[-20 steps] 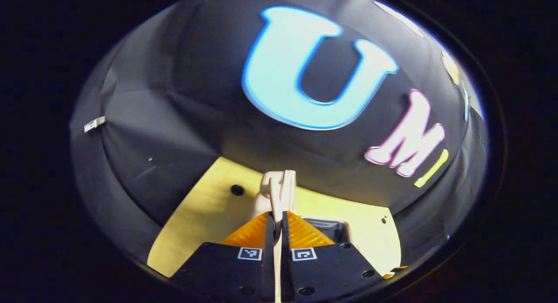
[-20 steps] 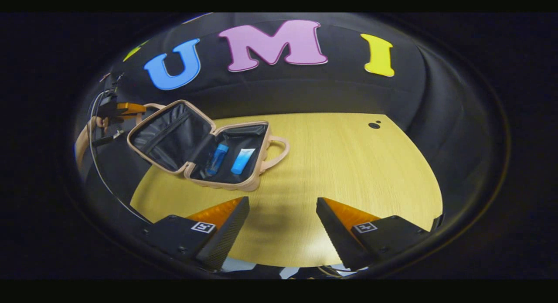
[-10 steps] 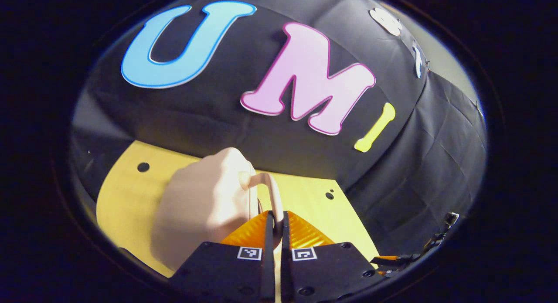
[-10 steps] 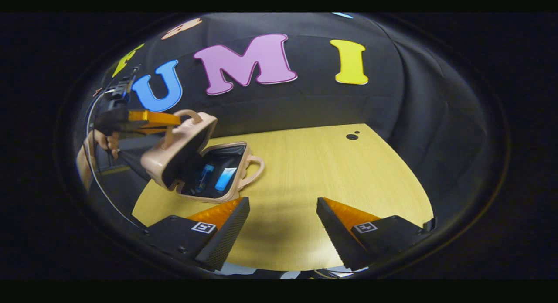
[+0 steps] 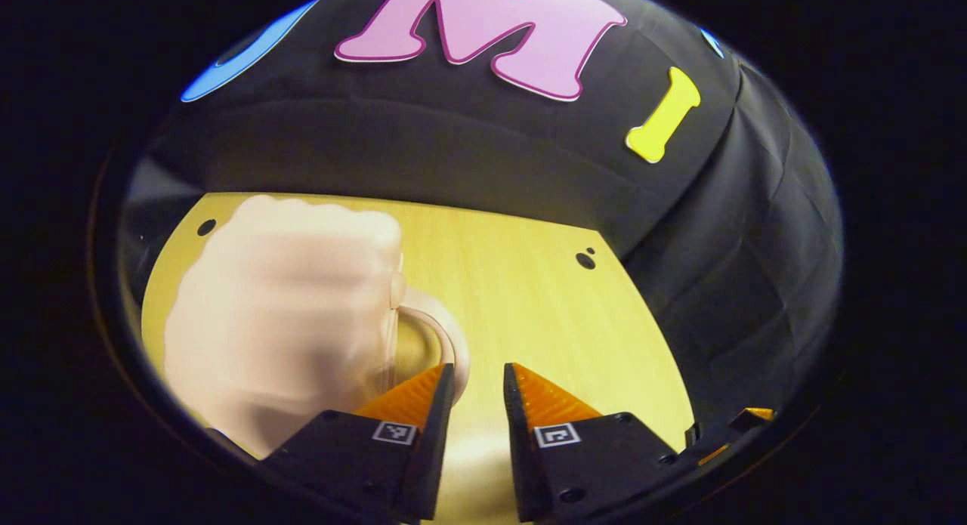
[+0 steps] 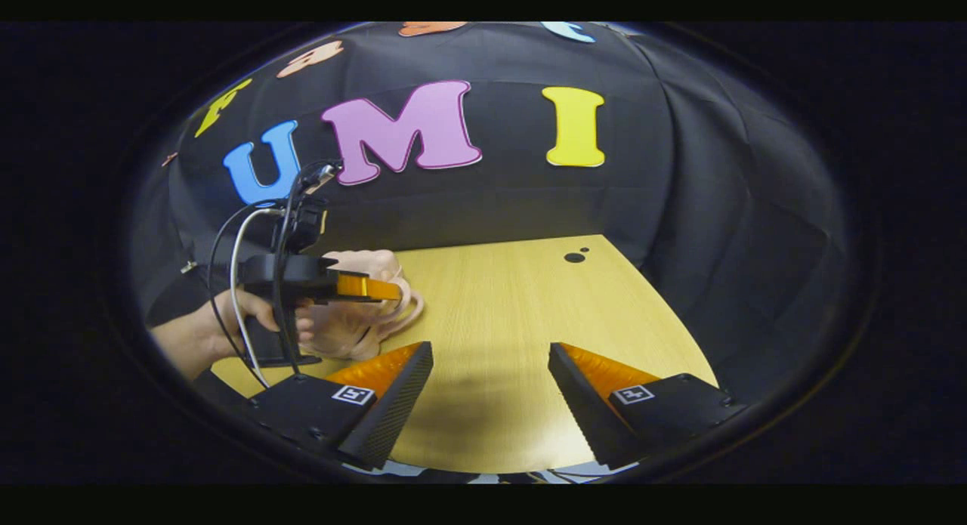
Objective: First open the suitcase, pack the skin care products into it, and then close the suitcase.
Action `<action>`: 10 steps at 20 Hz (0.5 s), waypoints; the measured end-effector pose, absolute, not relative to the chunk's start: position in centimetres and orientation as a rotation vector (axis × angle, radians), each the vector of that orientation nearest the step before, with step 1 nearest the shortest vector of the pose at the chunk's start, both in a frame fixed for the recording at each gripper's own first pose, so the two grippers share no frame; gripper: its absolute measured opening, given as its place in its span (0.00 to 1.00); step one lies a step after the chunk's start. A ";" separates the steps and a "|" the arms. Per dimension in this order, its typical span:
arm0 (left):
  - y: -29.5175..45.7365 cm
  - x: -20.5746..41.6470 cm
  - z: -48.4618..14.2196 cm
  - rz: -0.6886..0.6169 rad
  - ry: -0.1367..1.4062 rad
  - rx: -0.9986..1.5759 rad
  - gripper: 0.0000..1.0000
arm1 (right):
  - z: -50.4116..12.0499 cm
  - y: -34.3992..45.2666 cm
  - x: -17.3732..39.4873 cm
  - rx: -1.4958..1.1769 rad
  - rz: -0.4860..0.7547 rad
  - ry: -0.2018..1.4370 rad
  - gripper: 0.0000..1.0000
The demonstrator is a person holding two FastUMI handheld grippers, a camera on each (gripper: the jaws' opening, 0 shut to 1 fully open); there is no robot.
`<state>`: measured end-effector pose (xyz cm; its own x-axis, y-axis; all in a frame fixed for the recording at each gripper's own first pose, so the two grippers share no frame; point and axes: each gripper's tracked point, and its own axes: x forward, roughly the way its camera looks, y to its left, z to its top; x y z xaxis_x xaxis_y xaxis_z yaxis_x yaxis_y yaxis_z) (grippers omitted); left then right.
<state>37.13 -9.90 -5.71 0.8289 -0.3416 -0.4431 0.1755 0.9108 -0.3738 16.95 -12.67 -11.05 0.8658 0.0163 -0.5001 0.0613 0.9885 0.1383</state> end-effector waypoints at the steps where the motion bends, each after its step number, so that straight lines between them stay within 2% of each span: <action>1: -9.7 36.7 -4.4 -0.280 0.479 -0.322 0.65 | -10.6 -12.9 17.2 0.151 -0.023 0.515 0.98; 4: -8.0 32.8 1.2 -0.238 0.278 -0.209 0.79 | -8.2 -13.4 18.3 0.187 -0.038 0.452 0.98; 5: -7.1 31.3 3.2 -0.211 0.208 -0.159 0.96 | -6.9 -13.4 18.5 0.193 -0.039 0.422 0.98; 7: -6.0 28.2 7.0 -0.163 0.083 -0.097 0.96 | -5.3 -12.3 18.0 0.202 -0.010 0.391 0.98; 10: -5.8 21.3 9.7 -0.177 -0.012 -0.213 0.96 | -2.9 -9.3 16.7 0.186 0.065 0.348 0.97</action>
<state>21.27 -5.77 9.67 0.9843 -0.1739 0.0309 0.1765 0.9619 -0.2089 16.75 -9.35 -2.87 0.9381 0.0954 -0.3330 -0.0316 0.9808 0.1922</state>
